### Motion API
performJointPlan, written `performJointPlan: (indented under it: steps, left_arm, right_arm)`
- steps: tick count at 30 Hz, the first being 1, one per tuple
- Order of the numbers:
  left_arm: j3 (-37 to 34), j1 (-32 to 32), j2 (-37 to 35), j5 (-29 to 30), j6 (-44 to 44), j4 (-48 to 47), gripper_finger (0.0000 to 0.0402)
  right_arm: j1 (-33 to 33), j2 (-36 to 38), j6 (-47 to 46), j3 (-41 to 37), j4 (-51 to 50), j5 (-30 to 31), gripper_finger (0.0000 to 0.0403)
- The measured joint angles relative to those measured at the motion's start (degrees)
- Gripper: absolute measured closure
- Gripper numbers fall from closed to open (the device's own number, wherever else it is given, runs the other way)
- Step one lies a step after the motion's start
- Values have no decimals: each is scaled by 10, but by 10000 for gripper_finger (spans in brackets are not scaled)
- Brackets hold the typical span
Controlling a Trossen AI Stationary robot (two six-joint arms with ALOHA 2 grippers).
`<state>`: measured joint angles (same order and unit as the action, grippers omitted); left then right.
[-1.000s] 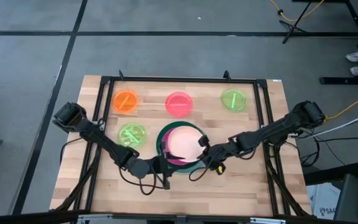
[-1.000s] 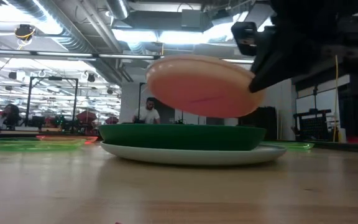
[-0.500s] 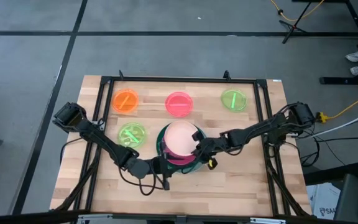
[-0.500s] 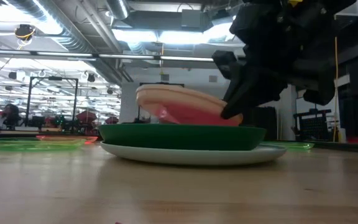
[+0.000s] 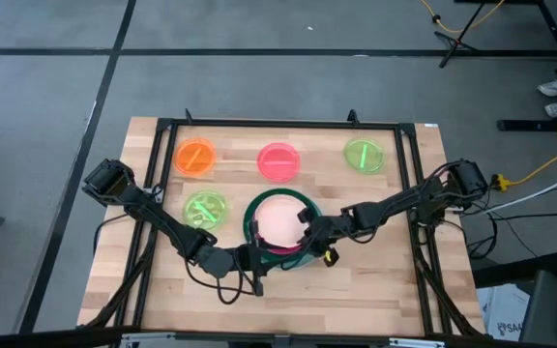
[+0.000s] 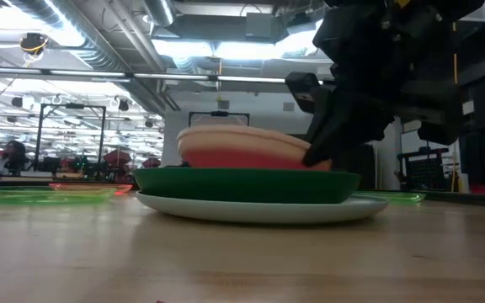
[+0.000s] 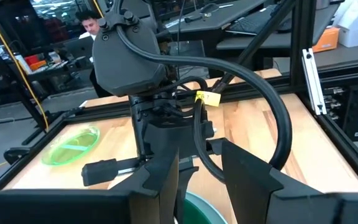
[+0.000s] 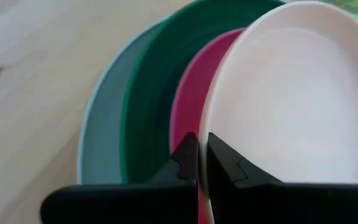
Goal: Stack plastic plates
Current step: Stack the light orange plate on top of the pink plate
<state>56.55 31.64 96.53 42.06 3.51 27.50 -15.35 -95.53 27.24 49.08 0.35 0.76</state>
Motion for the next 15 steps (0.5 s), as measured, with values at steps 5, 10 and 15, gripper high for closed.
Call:
performJointPlan:
  steps: [5, 10, 15]
  left_arm:
    - [0, 0, 0, 0, 0, 0, 285]
    - [0, 0, 0, 0, 0, 0, 285]
    - [0, 0, 0, 0, -2, -10, 285]
  right_arm:
    - [0, 0, -4, 0, -1, -4, 398]
    - [4, 0, -35, 0, -7, -4, 398]
    - [4, 0, -57, 0, -6, -4, 397]
